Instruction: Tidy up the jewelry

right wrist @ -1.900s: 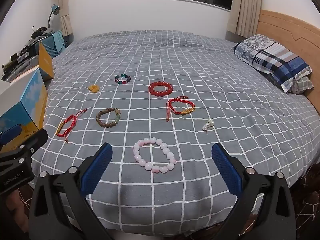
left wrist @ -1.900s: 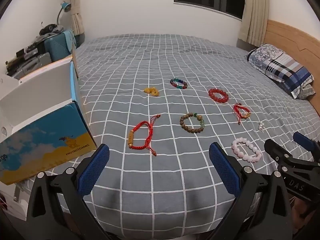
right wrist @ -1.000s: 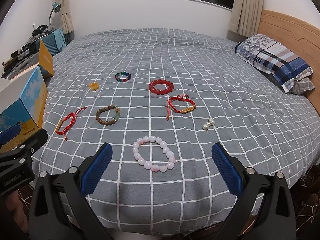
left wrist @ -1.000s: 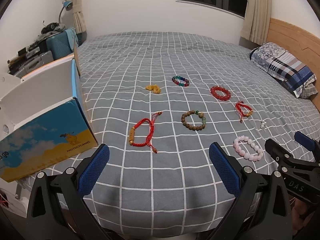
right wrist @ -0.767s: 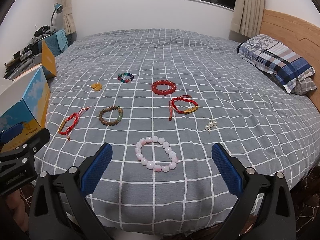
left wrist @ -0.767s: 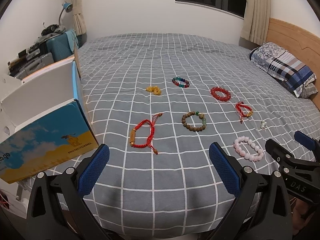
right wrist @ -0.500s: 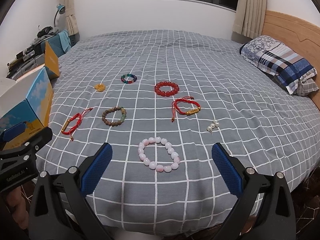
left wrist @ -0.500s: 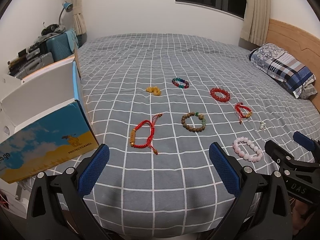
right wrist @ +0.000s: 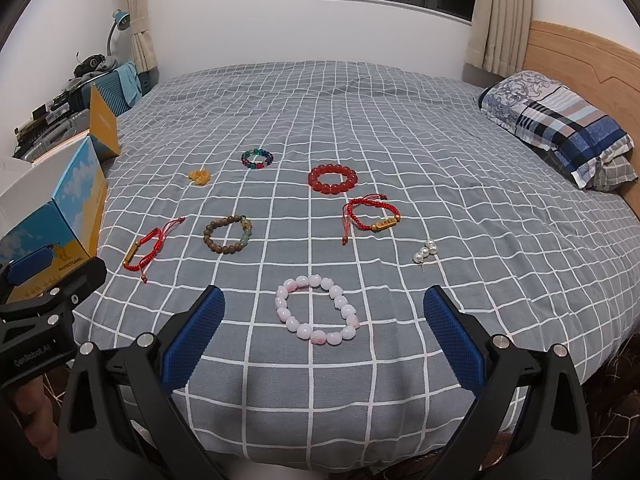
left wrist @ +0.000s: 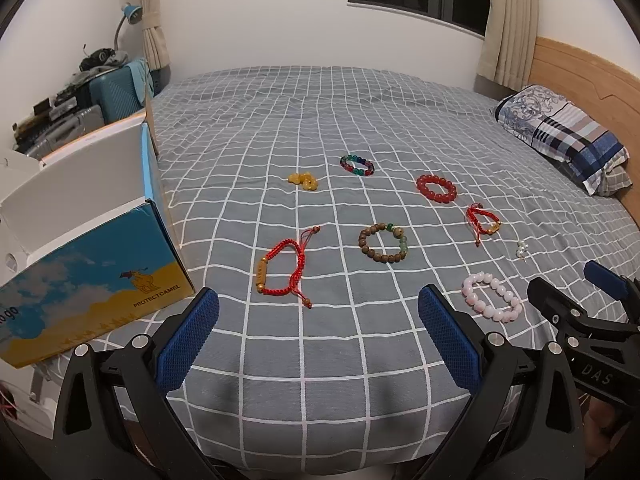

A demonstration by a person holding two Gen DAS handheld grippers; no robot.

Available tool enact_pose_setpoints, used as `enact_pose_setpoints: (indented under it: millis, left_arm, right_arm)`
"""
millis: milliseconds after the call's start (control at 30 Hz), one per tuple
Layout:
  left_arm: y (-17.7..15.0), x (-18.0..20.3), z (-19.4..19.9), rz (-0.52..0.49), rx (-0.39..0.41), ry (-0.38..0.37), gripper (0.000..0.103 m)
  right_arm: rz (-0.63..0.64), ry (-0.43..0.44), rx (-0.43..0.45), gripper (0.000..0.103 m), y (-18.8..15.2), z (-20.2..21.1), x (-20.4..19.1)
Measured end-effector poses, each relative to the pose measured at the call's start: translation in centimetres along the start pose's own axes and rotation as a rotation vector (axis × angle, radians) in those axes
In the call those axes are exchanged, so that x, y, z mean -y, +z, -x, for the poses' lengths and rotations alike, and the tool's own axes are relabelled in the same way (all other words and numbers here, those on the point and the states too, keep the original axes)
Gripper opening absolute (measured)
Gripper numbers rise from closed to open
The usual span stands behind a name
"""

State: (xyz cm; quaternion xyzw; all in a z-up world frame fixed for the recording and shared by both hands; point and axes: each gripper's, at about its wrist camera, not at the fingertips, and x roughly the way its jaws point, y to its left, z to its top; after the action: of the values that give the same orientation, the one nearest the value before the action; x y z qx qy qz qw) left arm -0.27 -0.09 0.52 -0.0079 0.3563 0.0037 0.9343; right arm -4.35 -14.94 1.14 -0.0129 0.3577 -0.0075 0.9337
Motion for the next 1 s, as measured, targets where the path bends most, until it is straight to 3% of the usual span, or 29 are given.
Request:
enact_pose_setpoints:
  millis: [1000]
  left_arm:
    - [-0.13, 0.31, -0.19, -0.001, -0.003, -0.003, 0.097]
  right_arm:
    - [-0.002, -0.002, 0.001, 0.096, -0.03, -0.03, 0.07]
